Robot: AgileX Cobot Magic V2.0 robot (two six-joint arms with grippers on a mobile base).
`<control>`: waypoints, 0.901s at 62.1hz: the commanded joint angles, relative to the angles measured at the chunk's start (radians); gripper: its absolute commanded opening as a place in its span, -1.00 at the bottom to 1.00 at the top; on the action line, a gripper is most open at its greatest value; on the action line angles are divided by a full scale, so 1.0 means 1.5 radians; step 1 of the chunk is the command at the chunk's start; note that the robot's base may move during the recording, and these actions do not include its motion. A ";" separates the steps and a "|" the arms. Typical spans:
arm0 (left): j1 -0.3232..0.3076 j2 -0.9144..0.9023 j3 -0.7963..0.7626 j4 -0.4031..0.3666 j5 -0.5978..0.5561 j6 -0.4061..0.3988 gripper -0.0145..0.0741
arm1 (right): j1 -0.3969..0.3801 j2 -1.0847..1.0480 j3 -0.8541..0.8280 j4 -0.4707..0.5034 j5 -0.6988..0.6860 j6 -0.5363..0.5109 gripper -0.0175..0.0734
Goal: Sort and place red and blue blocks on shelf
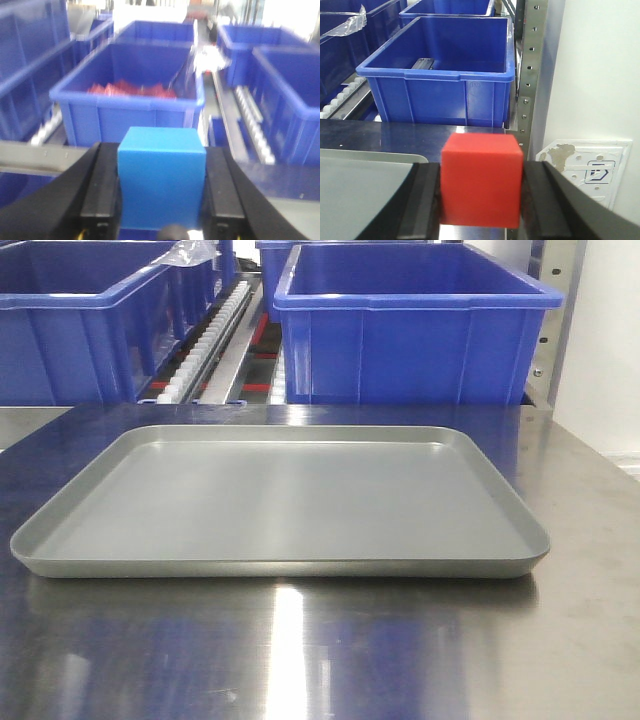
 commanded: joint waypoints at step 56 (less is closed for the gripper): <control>-0.091 -0.042 -0.068 0.043 0.012 0.001 -0.39 | -0.004 0.003 -0.020 -0.001 -0.057 -0.003 -0.51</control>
